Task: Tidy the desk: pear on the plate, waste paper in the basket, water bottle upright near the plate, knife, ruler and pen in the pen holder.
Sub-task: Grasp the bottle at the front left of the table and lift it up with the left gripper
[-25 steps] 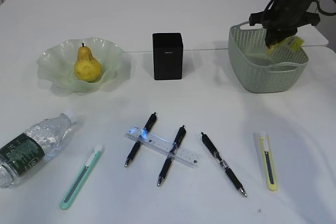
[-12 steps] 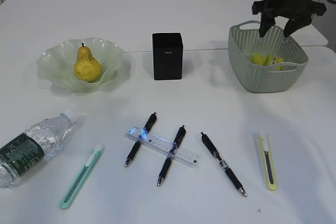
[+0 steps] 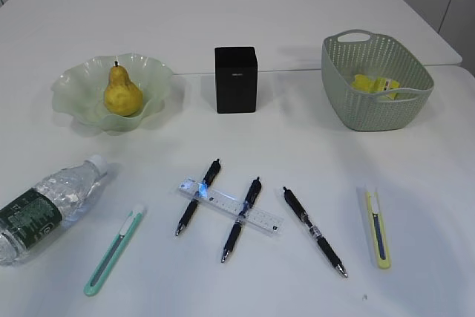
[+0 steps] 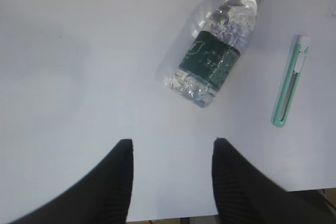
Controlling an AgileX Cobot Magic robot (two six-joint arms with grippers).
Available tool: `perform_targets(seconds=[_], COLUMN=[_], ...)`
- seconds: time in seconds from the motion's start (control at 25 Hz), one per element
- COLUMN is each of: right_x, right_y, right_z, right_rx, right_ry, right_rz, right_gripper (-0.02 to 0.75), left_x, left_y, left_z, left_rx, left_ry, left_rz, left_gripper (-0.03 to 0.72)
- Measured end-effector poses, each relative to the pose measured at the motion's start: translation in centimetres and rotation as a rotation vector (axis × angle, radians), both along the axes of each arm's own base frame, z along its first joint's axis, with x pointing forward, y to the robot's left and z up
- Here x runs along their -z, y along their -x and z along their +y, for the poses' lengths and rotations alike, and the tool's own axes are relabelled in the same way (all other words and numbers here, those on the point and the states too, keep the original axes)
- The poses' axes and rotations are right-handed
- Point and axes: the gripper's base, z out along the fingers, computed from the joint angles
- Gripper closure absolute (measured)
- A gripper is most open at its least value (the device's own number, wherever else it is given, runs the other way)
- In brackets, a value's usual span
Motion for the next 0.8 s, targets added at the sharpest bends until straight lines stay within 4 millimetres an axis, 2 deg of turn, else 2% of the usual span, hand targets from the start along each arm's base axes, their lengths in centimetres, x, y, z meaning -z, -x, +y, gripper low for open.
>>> perform_targets(seconds=[0.08, 0.16, 0.36, 0.56, 0.8], right_x=[-1.0, -1.2, 0.5, 1.4, 5.4], right_y=[1.1, 2.3, 5.8, 10.9, 17.6], right_z=[0.1, -0.1, -0.3, -0.5, -0.6], right_rx=[-0.005, -0.006, -0.004, -0.014, -0.065], right_ry=[0.003, 0.022, 0.045, 0.091, 0.162], right_rz=[-0.007, 0.015, 0.071, -0.146, -0.355], right_gripper=[0.227, 0.227, 0.227, 0.227, 0.227], left_x=[0.0, 0.0, 0.0, -0.1, -0.2], left_y=[0.0, 0.0, -0.1, -0.2, -0.4], left_z=[0.0, 0.0, 0.0, 0.0, 0.0], left_rx=[0.000, 0.000, 0.000, -0.001, -0.001], left_ry=[0.002, 0.002, 0.001, 0.000, -0.001], left_rz=[0.000, 0.000, -0.007, -0.028, -0.047], left_gripper=[0.342, 0.342, 0.342, 0.342, 0.342])
